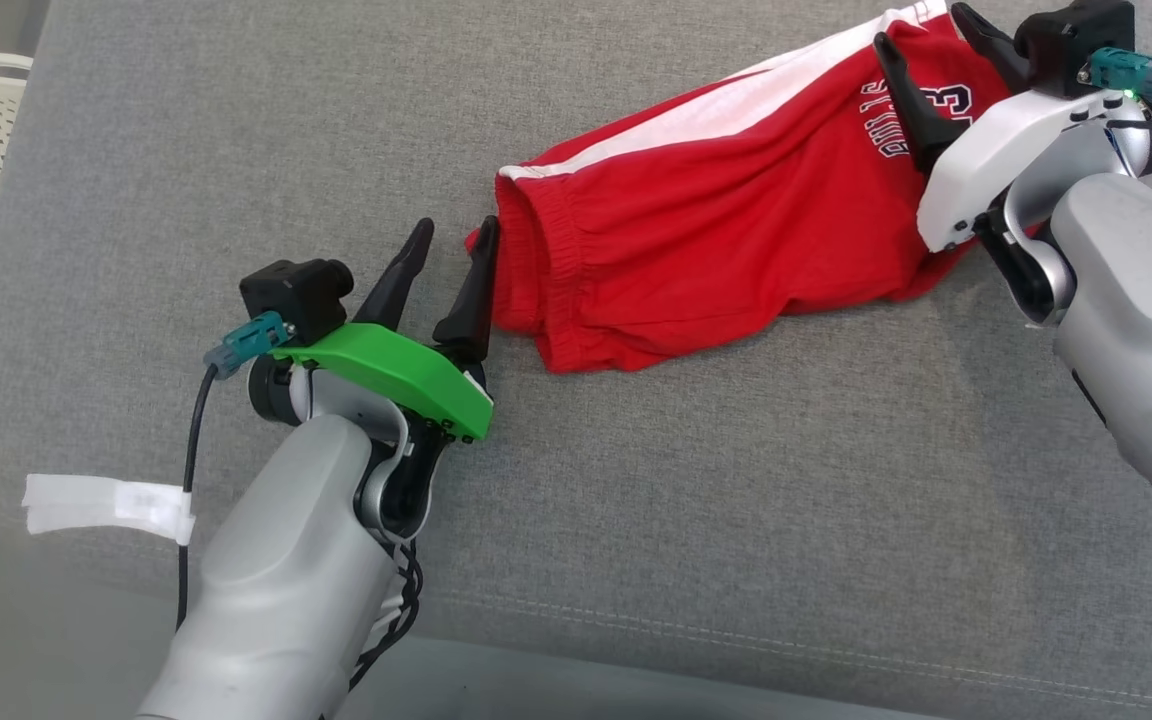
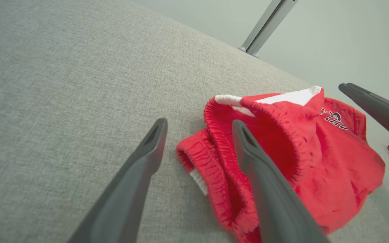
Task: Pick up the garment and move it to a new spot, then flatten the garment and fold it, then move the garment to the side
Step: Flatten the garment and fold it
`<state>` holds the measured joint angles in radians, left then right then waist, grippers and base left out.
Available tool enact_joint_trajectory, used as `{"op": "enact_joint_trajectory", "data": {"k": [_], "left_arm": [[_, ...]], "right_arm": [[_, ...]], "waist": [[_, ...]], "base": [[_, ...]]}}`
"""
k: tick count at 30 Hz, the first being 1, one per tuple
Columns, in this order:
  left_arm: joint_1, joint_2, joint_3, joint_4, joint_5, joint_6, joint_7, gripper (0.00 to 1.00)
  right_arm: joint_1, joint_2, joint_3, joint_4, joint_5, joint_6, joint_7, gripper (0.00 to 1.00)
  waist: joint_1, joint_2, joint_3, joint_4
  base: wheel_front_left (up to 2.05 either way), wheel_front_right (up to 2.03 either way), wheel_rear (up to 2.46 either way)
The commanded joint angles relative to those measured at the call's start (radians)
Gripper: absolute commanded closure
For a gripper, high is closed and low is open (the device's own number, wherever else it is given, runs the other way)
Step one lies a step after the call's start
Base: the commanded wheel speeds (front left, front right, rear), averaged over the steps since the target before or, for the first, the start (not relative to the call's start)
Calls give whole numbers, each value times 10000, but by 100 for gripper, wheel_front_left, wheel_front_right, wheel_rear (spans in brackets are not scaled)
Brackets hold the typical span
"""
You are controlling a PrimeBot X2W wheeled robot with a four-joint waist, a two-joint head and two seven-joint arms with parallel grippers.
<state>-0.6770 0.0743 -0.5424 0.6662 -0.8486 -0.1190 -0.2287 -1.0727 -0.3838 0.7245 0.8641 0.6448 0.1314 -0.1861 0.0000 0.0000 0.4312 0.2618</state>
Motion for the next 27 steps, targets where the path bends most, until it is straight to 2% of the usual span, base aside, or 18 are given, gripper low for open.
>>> {"op": "enact_joint_trajectory", "data": {"k": [1,7,11,13,14,19,25,27], "left_arm": [[-136,74,87,52,209,27,-147,0],[172,247,474,-384,935,396,-372,0],[620,359,1063,-1307,1773,871,-359,0],[875,466,1395,-1923,2337,1130,-361,0],[1226,557,1723,-2549,2905,1363,-363,0],[2255,717,2425,-3858,4037,1759,-364,0],[3514,822,3117,-4987,4945,2016,-365,0],[3718,822,3199,-5100,5042,1996,-364,0]], "right_arm": [[19,81,68,27,161,-18,-239,0],[371,35,469,-342,552,-18,-703,0],[595,-105,218,-925,638,-18,-794,0],[929,-157,-269,-1542,428,-18,-785,0],[1451,-167,-901,-2187,130,-18,-783,0],[3163,241,-2758,-3879,-1026,-12,-786,0],[5478,1086,-4752,-5629,-2365,-12,-786,0],[5833,1244,-5010,-5905,-2555,-12,-786,0]], "waist": [[0,0,-34,-64],[0,0,-149,-325],[0,0,-303,-487],[0,0,-402,-572],[0,0,-504,-675],[0,0,-858,-986],[0,0,-1373,-1317],[0,0,-1463,-1369]], "base": [[0,0,0],[0,0,0],[0,0,0],[0,0,0],[0,0,0],[0,0,0],[0,0,0],[0,0,0]]}}
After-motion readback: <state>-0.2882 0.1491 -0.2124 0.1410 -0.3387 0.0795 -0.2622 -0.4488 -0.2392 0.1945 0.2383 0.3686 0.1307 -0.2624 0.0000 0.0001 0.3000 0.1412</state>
